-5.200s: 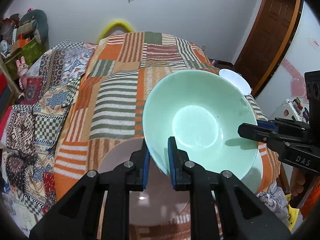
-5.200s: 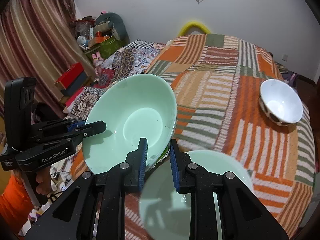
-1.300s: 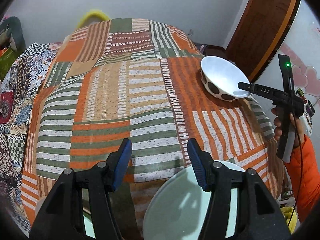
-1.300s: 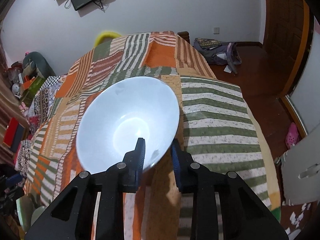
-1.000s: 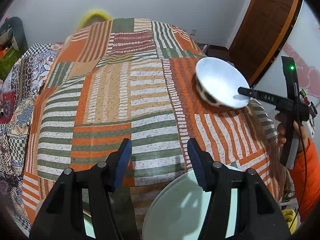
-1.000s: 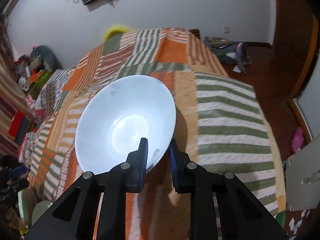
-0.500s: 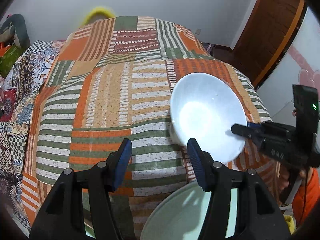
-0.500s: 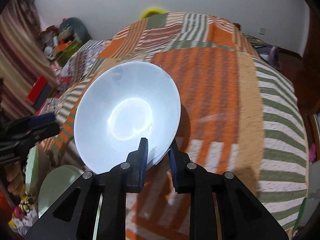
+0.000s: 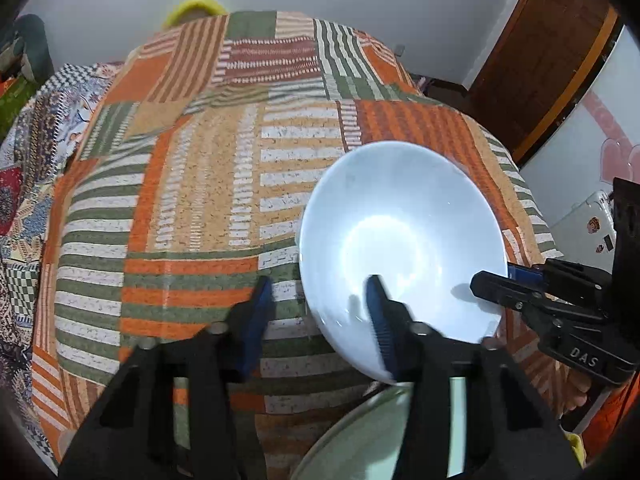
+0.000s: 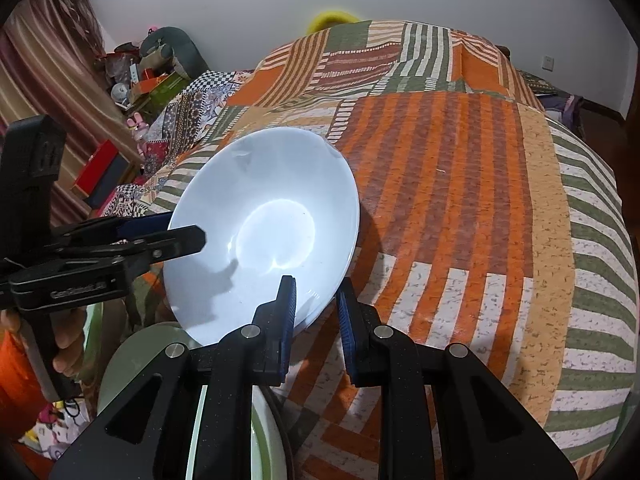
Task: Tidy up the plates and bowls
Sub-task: 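Lift the white dotted bowl with the right gripper and carry it over the nested bowls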
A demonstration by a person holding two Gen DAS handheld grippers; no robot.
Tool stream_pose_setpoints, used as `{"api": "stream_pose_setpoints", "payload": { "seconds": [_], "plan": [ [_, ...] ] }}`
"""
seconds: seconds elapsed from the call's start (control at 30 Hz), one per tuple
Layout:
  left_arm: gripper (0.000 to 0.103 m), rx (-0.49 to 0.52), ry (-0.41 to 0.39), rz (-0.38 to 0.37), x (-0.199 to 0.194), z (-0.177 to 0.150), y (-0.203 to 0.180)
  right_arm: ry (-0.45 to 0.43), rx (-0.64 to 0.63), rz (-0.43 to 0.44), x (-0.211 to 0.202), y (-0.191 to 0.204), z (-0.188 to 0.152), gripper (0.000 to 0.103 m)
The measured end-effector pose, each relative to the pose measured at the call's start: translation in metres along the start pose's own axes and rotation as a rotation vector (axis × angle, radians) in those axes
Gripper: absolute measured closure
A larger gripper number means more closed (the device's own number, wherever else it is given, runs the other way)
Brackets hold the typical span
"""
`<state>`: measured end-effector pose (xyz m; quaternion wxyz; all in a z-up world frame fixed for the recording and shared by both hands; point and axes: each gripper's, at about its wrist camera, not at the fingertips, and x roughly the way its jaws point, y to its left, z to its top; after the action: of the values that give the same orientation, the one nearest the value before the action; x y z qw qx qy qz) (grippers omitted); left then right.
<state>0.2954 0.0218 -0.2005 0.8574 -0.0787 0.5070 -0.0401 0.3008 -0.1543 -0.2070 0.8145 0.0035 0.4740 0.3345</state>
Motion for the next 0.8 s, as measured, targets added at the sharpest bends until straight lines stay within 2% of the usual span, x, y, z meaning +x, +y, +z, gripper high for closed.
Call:
{"api": "stream_pose_setpoints", "payload": {
  "seconds": [0.07, 0.17, 0.33, 0.6, 0.8],
  "plan": [
    [0.077, -0.005, 0.017, -0.016, 0.006, 0.001, 0.001, -0.001, 0.001, -0.005, 0.0, 0.001, 0.0, 0.084],
    [0.087, 0.005, 0.026, -0.031, 0.01, 0.001, 0.0, 0.0, 0.0, -0.011, 0.0, 0.001, 0.0, 0.084],
    [0.091, 0.024, 0.011, -0.02, 0.007, 0.0, -0.002, 0.005, -0.002, -0.028, 0.0, 0.004, -0.001, 0.084],
    [0.092, 0.015, 0.001, -0.035, -0.005, -0.007, 0.002, 0.007, -0.001, -0.039, -0.006, 0.013, -0.001, 0.084],
    [0.092, 0.004, -0.035, -0.044, -0.028, -0.016, 0.005, -0.007, -0.015, -0.049, -0.018, 0.028, -0.004, 0.084]
  ]
}}
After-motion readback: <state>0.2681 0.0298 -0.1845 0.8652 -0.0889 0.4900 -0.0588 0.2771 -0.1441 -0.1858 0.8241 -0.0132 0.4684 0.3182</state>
